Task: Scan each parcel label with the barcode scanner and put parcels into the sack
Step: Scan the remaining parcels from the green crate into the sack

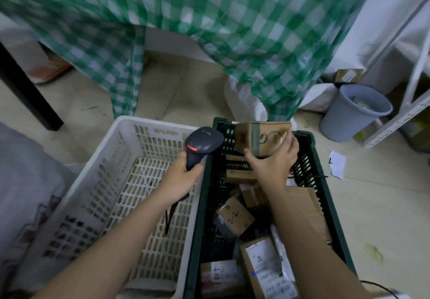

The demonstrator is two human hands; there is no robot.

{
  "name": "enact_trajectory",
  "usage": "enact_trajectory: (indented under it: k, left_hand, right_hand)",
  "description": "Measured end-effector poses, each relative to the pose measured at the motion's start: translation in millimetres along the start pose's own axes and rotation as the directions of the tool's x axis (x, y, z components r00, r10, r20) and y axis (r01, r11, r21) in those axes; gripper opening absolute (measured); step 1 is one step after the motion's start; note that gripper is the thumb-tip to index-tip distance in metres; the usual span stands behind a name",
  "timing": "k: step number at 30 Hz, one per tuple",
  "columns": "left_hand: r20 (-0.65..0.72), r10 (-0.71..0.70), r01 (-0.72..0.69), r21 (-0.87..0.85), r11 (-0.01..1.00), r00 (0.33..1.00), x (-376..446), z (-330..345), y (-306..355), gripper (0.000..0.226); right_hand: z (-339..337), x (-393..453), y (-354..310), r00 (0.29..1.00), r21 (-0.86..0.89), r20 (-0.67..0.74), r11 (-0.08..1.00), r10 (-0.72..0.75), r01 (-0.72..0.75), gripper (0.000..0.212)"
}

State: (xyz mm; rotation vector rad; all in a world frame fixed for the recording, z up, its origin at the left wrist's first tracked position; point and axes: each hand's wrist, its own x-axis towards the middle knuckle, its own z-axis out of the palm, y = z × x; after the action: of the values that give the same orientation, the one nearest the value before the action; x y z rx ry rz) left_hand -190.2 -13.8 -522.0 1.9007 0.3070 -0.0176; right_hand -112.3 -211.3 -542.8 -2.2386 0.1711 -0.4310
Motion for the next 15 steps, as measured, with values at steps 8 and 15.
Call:
enact_trajectory:
  k: [8,15]
  left_hand:
    - [-0.135,-0.033,0.031,-0.017,0.999,0.99,-86,-88,30,0.01]
    - [-0.127,-0.113,0.12,0.049,0.992,0.986,-139,-114,8,0.012]
  right_hand:
    - [-37,-82,-94,0.956,0.382,0.294,0.919,-0.014,-0.104,0.122]
    - [-37,-156,-22,0.752,-0.02,0.654,0.993,-0.075,0.116,0.134]
